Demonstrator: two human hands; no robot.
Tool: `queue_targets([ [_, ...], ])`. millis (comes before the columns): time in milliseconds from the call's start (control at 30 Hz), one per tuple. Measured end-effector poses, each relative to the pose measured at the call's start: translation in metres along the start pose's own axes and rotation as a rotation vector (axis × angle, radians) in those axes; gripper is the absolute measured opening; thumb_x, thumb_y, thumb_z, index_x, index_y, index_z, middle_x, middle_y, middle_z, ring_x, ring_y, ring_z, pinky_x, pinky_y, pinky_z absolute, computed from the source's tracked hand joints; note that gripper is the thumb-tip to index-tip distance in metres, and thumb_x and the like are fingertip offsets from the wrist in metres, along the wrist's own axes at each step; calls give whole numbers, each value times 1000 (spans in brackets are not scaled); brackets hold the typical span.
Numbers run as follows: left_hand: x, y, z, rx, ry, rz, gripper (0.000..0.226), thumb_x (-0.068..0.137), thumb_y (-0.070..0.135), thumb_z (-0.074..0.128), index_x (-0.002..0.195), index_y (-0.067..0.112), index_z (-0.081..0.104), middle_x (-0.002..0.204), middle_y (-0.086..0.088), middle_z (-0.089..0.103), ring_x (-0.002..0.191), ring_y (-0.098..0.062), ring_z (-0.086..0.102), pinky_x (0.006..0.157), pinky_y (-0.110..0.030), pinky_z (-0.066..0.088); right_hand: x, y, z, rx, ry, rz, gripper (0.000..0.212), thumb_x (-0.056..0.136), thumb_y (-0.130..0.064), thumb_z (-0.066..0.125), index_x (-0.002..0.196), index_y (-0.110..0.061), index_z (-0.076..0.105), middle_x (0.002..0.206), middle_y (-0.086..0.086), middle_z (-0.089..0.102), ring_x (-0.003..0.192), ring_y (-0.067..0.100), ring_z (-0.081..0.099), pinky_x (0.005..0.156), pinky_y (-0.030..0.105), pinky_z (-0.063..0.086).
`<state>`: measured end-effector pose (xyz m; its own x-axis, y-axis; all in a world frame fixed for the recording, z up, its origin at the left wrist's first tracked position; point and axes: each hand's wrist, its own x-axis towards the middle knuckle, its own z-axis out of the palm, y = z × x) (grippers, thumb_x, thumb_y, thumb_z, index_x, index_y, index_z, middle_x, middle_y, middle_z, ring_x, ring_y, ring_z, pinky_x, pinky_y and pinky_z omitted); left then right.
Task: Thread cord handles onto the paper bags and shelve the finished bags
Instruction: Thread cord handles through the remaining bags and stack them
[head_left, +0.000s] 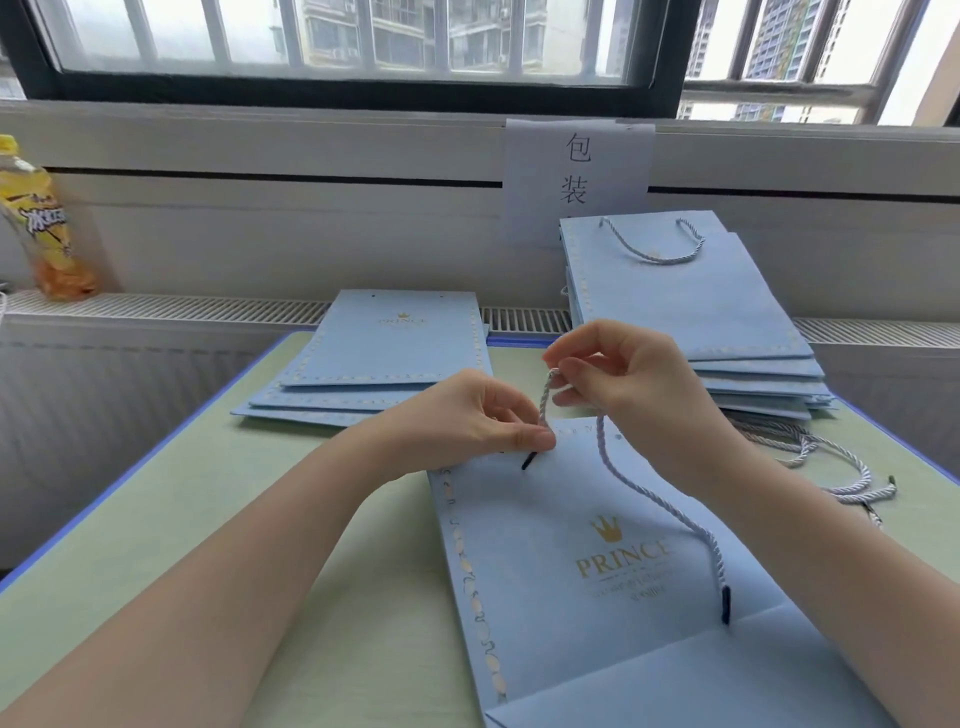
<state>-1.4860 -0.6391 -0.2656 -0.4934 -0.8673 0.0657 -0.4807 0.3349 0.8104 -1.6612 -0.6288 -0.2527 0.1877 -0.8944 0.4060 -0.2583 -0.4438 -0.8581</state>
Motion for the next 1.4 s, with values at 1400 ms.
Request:
queue_targets([
  [1400, -6, 3, -25, 105, -9, -186, 12, 87, 13, 65, 88, 22, 73, 72, 5, 71, 65, -2, 61, 59, -14, 46, -6, 17, 10, -155, -138, -93, 19, 91, 1, 53, 91, -16, 61, 76, 3, 69, 67, 14, 67, 69, 25, 54],
])
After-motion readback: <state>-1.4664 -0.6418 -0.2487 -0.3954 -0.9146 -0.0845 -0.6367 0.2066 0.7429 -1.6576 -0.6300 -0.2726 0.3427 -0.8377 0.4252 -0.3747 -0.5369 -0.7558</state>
